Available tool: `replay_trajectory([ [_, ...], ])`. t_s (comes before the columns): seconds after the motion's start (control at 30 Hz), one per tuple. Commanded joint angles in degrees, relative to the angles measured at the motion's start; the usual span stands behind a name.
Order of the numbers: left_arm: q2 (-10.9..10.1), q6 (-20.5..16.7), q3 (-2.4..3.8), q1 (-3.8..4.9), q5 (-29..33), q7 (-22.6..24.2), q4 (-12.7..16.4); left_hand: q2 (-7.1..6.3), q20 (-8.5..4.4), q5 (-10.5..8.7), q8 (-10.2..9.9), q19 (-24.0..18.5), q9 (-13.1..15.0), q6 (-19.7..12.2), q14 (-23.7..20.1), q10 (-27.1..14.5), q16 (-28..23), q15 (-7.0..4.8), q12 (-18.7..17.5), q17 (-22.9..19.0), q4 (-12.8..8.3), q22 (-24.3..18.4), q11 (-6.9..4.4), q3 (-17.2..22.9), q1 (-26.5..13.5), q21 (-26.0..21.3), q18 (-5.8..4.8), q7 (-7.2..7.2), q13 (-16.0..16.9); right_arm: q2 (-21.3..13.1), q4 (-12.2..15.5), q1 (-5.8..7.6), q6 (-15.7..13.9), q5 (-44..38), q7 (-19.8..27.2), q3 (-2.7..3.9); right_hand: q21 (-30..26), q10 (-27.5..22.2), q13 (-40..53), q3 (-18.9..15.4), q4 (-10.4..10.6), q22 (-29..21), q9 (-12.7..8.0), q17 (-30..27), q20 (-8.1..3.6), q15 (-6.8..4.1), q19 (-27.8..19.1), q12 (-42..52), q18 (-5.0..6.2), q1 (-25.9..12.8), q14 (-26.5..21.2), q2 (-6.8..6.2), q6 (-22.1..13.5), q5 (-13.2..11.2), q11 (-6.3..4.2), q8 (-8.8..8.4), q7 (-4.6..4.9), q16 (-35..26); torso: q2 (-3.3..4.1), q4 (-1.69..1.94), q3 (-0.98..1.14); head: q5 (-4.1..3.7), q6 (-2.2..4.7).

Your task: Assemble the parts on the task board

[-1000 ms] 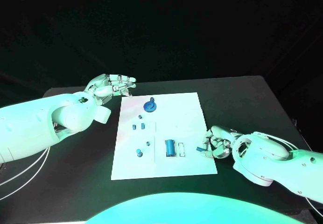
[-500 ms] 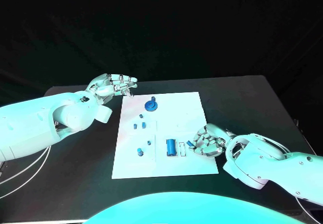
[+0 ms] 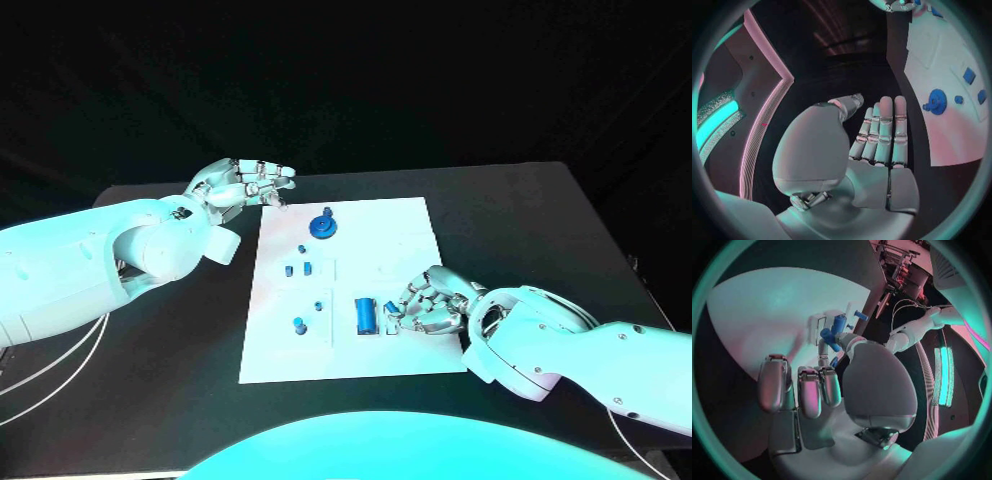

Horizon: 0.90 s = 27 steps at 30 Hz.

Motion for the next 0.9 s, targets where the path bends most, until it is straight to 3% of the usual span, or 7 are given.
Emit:
replay_trajectory([
  [0.03, 0.05, 0.65, 0.03, 0.03, -0.28, 0.23, 0.20, 0.00, 0.11, 0.15, 0.39, 0.49, -0.10, -0.40, -0.46, -0.37, 0.26, 0.01, 0.36, -0.06, 0.10, -0.05, 0.06, 0.20, 0.00, -0.32, 0.72, 0.96, -0.09, 0.44, -0.52, -0.17, 2.12, 0.08, -0.30, -0.04, -0.12, 4.16, 12.35, 4.35, -4.73, 11.10, 0.06, 14.00, -0.23, -0.51, 2.19, 0.04, -0.48, -0.86, 5.74, -0.04, 0.18, 0.15, -0.32, 0.29, -0.52, 0.12, -0.01, 0.06, 0.05, -0.11, 0.00],
  [0.33, 0.06, 0.90, 0.03, 0.03, -0.28, 0.16, 0.26, 0.00, 0.11, 0.15, 0.39, 0.49, -0.10, -0.40, -0.46, -0.37, 0.26, 0.01, 0.36, -0.06, 0.10, -0.05, 0.06, 0.20, 0.00, -0.32, 0.72, 0.96, -0.09, 1.48, -1.90, -0.28, 1.80, -3.41, -1.87, -0.07, 0.34, 4.68, 13.09, 3.67, -3.92, 11.20, 0.07, 14.17, -0.27, -0.59, 2.29, 1.09, -0.54, -2.70, 5.78, 0.06, 0.81, -0.23, -0.45, 0.49, -0.70, 0.18, 0.03, 0.02, 0.06, -0.13, 0.00],
  [0.9, 0.00, 1.31, 0.03, 0.03, -0.28, -0.01, 0.30, -0.01, 0.12, 0.13, 0.43, 0.53, -0.11, -0.42, -0.47, -0.42, 0.28, 0.05, 0.43, -0.08, 0.24, -0.08, 0.10, 0.21, -0.15, -0.40, 0.71, 0.99, -0.11, 2.77, -3.23, -0.84, 4.39, -5.67, -3.93, -0.08, 0.45, 4.87, 13.38, 2.63, -2.46, 11.21, -0.01, 14.31, -0.43, -0.78, 2.31, 1.46, -0.56, -5.04, 5.81, -0.03, 1.67, -1.63, -0.68, 0.87, -0.98, 0.24, 0.01, -0.02, 0.12, -0.18, 0.00],
])
